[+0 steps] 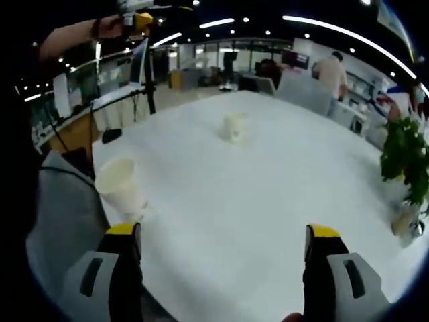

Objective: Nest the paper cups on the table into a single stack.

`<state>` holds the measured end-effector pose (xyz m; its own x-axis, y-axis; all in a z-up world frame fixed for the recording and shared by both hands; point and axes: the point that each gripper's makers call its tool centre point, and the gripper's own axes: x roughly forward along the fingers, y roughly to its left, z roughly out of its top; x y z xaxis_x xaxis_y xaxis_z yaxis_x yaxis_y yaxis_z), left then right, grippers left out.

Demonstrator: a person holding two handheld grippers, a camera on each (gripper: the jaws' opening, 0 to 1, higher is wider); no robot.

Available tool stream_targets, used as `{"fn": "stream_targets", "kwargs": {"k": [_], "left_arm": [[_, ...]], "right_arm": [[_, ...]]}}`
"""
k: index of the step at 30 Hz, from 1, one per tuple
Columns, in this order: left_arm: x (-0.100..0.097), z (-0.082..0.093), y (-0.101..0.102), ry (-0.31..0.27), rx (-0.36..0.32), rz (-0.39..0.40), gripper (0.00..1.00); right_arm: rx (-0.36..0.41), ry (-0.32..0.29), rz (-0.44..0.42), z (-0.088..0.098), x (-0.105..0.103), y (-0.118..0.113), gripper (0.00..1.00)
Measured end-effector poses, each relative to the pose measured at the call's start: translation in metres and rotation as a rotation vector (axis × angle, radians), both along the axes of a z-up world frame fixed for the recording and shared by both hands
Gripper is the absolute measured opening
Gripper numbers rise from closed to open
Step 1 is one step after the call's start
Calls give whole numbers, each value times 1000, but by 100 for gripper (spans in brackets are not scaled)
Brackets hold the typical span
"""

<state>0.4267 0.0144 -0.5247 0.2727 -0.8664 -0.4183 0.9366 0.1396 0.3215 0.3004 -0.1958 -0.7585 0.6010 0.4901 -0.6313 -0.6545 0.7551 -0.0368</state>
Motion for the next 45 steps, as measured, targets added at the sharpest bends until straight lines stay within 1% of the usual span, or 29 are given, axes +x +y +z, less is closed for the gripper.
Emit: {"fn": "stream_targets", "kwargs": {"k": [1, 2, 4, 5, 6, 7, 8, 10, 11, 12, 13, 14, 15, 16, 20, 22, 24, 26, 27, 29, 32, 38, 40, 42, 45], "left_arm": [[8, -20, 2, 11, 77, -3, 63], [11, -33, 2, 36, 116, -14, 63], [18, -59, 0, 99, 182, -16, 66], [23, -66, -3, 107, 194, -16, 66], [28, -79, -3, 115, 238, -17, 64], [32, -86, -4, 104, 267, -27, 63], [37, -97, -7, 92, 302, -51, 62], [41, -115, -5, 103, 364, -59, 60], [44, -125, -6, 107, 391, -79, 60], [45, -131, -6, 116, 407, -83, 60], [49, -135, -7, 116, 405, -82, 59], [54, -143, -7, 119, 418, -81, 59], [58, -149, -3, 122, 447, -71, 57], [65, -155, -2, 109, 464, -70, 57], [78, -172, -2, 126, 488, -70, 57], [81, -180, -4, 151, 499, -66, 55], [83, -186, -8, 151, 509, -79, 53], [85, -193, -12, 147, 521, -92, 54], [86, -197, -16, 134, 531, -115, 54], [86, -206, -18, 142, 551, -133, 53], [89, -218, -22, 138, 574, -163, 52], [98, -235, -23, 143, 598, -175, 52], [97, -239, -24, 162, 600, -178, 49], [96, -244, -26, 162, 602, -201, 45], [97, -250, -28, 162, 615, -210, 45]], "right_arm": [[4, 3, -2, 0, -1, -1, 100], [6, 4, -4, -1, -3, -1, 100], [3, 6, -5, -3, -8, -2, 100], [1, 7, -4, -4, -11, -3, 100], [0, 10, -4, -6, -15, -3, 100], [2, 15, -2, -7, -18, -2, 100], [6, 25, 6, -10, -22, 0, 100], [0, 30, 25, -13, -28, 4, 100], [-4, 29, 35, -13, -30, 6, 100], [-9, 26, 45, -13, -31, 7, 100], [-19, 20, 54, -13, -31, 8, 100], [-35, 14, 65, -13, -31, 8, 100], [-37, 9, 68, -12, -31, 9, 100], [-37, 4, 68, -12, -29, 9, 100], [2, 11, 65, -15, -28, 16, 100], [-7, 14, 83, -19, -30, 19, 100], [-30, 11, 102, -22, -32, 20, 99], [-34, 14, 103, -25, -33, 19, 99], [-35, 16, 98, -25, -34, 18, 99], [-32, 18, 82, -25, -35, 15, 99], [-26, 14, 57, -23, -35, 10, 99], [-15, 27, 25, -25, -39, 6, 98], [-13, 29, 21, -26, -40, 7, 98], [-16, 35, 22, -29, -41, 8, 98], [-14, 38, 17, -30, -42, 9, 98]]}}
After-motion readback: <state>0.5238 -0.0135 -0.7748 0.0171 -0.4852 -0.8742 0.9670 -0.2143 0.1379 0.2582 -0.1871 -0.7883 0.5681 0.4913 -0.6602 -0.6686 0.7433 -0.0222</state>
